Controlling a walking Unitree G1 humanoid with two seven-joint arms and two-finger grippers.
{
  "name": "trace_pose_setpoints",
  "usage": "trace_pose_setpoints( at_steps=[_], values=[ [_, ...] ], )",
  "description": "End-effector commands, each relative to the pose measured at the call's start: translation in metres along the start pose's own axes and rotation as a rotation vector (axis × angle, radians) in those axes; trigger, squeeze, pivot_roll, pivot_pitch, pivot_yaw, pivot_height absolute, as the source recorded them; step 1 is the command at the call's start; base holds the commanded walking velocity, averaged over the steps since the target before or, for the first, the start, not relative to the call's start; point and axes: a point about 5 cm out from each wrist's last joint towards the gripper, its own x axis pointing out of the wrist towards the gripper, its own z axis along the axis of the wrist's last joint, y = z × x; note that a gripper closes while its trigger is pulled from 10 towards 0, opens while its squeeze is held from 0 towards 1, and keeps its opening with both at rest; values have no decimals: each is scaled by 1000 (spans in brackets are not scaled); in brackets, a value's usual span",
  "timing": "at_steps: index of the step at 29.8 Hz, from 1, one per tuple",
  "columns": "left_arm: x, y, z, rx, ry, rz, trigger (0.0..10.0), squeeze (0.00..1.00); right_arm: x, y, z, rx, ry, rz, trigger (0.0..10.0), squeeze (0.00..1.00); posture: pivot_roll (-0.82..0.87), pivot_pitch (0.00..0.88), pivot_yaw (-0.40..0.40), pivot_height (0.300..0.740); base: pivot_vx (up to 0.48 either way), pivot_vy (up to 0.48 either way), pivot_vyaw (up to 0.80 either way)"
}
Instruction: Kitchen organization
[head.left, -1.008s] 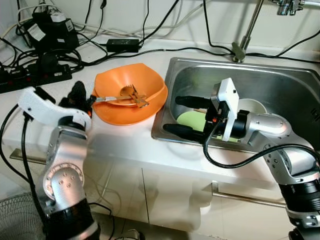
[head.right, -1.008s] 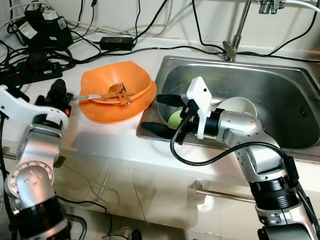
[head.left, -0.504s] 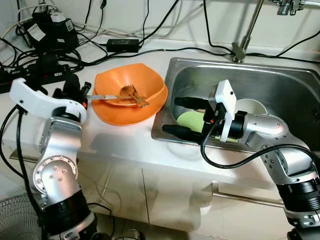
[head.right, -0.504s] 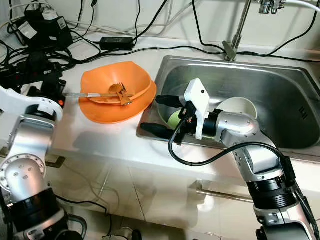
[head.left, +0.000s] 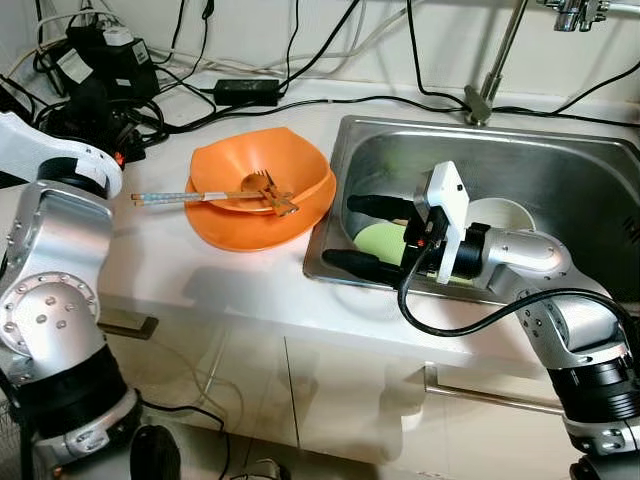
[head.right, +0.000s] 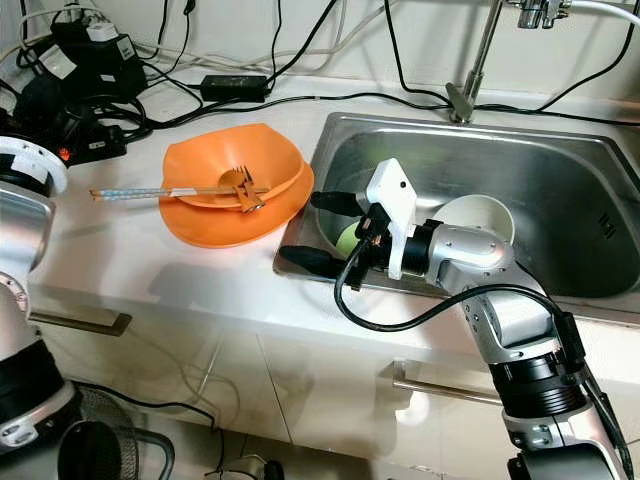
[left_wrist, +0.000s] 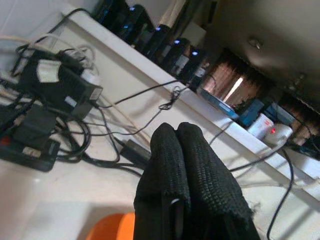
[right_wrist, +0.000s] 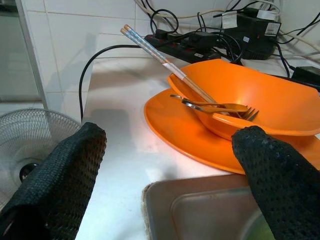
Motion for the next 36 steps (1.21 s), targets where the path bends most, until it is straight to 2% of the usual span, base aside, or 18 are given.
trace_pose_setpoints(
  at_steps=[1,5,6,8,10,12,13,17,19,23,36],
  values=[
    [1,-1,0,-6,13,-13,0,0,0,-1,3,-20,2,-1,10000,0,24,22,67,740,0,0,0],
    [-8,4,2,-95,-42,2,0,0,0,-1,2,-19,2,-3,10000,0,27,25,67,740,0,0,0],
    [-13,7,-3,-111,-39,15,10000,1000,0,-1,2,-19,2,-4,10000,0,30,29,64,740,0,0,0],
    [-17,9,-6,-122,-37,25,10000,1000,0,-1,2,-19,2,-5,10000,0,30,29,64,740,0,0,0],
    [-29,16,-24,-159,-6,43,10000,1000,0,-1,1,-17,3,-3,10000,0,31,33,58,740,0,0,0],
    [-32,18,-30,-170,5,48,10000,1000,1,-1,1,-16,3,-1,10000,0,31,33,58,740,0,0,0],
    [-40,15,-42,-166,18,28,10000,1000,1,-1,2,-16,3,1,10000,0,30,34,57,740,0,0,0],
    [-48,7,-53,-150,31,9,10000,1000,1,-2,2,-17,8,-1,10000,0,23,36,54,740,0,0,0],
    [-49,6,-54,-146,34,5,10000,1000,0,-2,1,-17,9,-2,10000,0,23,36,54,740,0,0,0],
    [-52,2,-56,-81,32,-31,10000,1000,-1,-2,1,-16,13,-3,10000,0,17,39,50,740,0,0,0],
    [-57,3,-64,-66,18,-6,10000,1000,-1,-1,2,-14,15,1,10000,0,14,46,47,740,0,0,0]
  ],
)
